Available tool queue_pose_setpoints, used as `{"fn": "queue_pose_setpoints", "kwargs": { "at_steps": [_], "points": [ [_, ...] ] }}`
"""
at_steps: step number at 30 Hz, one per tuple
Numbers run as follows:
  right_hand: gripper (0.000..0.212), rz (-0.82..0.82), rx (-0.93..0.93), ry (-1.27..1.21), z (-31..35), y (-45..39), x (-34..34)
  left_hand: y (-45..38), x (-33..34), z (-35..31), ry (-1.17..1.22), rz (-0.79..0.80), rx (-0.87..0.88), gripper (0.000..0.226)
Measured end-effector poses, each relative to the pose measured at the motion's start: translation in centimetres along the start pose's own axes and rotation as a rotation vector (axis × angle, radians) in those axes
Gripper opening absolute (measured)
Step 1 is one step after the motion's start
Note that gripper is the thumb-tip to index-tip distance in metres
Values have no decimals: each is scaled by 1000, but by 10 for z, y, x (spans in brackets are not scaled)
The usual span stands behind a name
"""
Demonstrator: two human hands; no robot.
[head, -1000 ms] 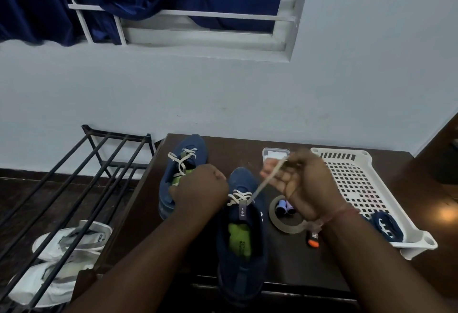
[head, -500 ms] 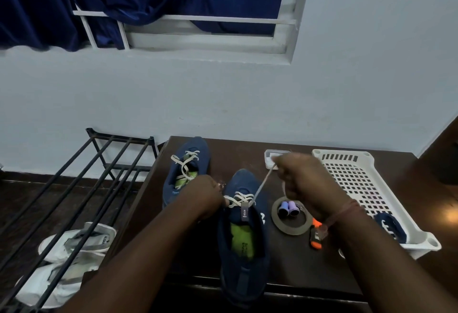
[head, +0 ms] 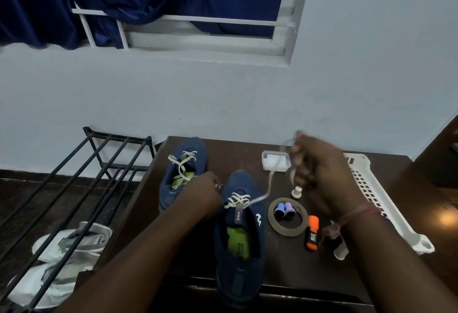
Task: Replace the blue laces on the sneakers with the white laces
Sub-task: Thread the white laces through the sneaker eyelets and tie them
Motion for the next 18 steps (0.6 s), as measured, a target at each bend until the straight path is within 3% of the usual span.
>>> {"fn": "queue_pose_setpoints", "kwargs": {
  "at_steps": [3, 5, 7, 9, 12, 15, 18],
  "points": [
    [35, 227, 169, 430, -23, 4, 34, 18, -6, -34, 135, 15, 399, 89],
    [32, 326, 220, 529, -32, 6, 46, 33, -5, -57, 235, 106, 638, 92],
    [32, 355, 212, 447, -34, 5, 51, 38, -4, -62, 261, 102, 758, 80],
    [38, 388, 194, 287, -37, 2, 52, 36, -8, -57, 286, 7, 733, 59],
    [24, 321, 107, 187, -32, -2, 46, 31, -26, -42, 365, -157, 579, 22],
    [25, 56, 27, 160, -32, -7, 25, 28, -46, -20, 449, -337, 379, 24],
    [21, -95, 74, 135, -44, -7, 5, 19, -49, 9, 684, -364, 206, 25]
  ]
}}
Point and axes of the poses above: each hand's wrist, its own y-axis away from the middle knuckle, its own x-axis out of the palm, z = x × y, the point moved 7 cm from there along -y, towards the middle knuckle, and after that the axes turned 15 degrees about z, right-handed, at the moved point
